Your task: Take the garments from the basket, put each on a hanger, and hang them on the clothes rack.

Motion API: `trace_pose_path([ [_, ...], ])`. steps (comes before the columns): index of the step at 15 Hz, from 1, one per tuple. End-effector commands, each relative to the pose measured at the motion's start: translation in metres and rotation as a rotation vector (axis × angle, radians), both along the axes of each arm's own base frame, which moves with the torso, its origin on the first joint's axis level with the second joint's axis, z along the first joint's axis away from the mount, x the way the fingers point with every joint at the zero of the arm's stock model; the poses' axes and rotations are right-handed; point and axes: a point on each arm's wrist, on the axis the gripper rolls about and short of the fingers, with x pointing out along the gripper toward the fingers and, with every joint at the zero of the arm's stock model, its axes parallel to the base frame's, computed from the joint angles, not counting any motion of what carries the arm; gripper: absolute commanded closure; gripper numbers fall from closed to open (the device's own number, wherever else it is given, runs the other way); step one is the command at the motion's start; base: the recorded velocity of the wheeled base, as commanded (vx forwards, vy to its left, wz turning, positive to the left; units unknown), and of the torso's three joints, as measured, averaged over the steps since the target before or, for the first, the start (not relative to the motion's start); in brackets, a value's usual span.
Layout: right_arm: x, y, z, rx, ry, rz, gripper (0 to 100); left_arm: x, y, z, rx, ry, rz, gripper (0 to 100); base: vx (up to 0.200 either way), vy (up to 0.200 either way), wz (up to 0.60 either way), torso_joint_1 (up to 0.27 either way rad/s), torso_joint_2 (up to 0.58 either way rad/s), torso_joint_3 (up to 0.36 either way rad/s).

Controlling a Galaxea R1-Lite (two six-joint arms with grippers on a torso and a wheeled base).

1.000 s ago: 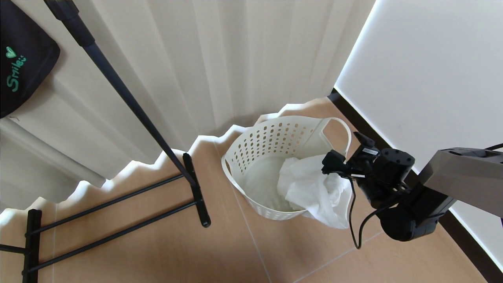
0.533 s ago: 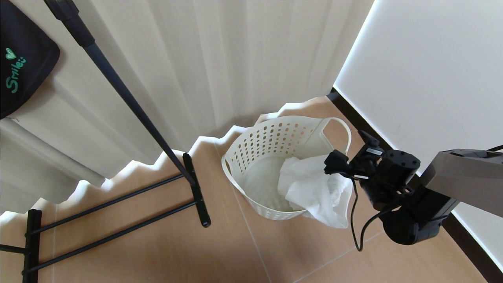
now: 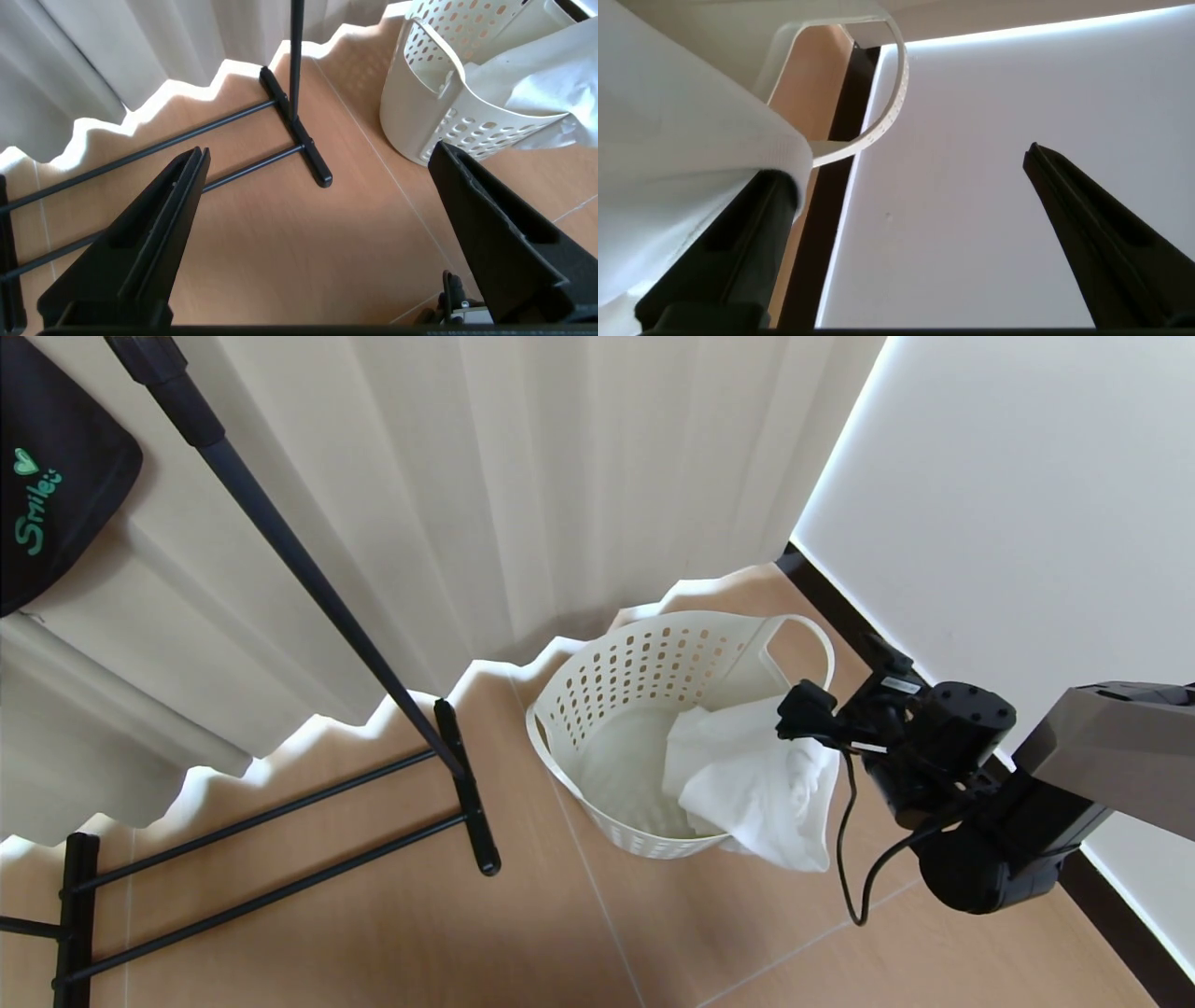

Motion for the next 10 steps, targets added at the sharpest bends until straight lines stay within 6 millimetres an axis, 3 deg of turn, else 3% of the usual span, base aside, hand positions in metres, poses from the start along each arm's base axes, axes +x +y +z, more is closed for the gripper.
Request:
trace_pose_path([
  [1, -0.003, 0.000, 0.010, 0.007, -0.032, 0.001, 0, 0.000, 0.000, 0.000, 0.000, 0.001, 0.000, 0, 0.000, 0.000, 0.00, 0.000, 0.00, 0.000],
  [3, -0.004, -0.001, 0.010, 0.006, -0.028, 0.001, 0, 0.000, 0.000, 0.000, 0.000, 0.001, 0.000, 0, 0.000, 0.000, 0.00, 0.000, 0.00, 0.000],
  [4, -0.007, -0.001, 0.008, 0.003, -0.016, 0.001, 100, 0.000, 0.000, 0.000, 0.000, 0.001, 0.000, 0, 0.000, 0.000, 0.00, 0.000, 0.00, 0.000],
  [8, -0.014, -0.001, 0.003, -0.003, 0.017, 0.007, 100, 0.000, 0.000, 0.000, 0.000, 0.001, 0.000, 0, 0.000, 0.000, 0.00, 0.000, 0.00, 0.000],
  [10, -0.029, 0.000, 0.015, 0.004, 0.009, 0.023, 100, 0.000, 0.000, 0.000, 0.000, 0.001, 0.000, 0, 0.000, 0.000, 0.00, 0.000, 0.00, 0.000],
])
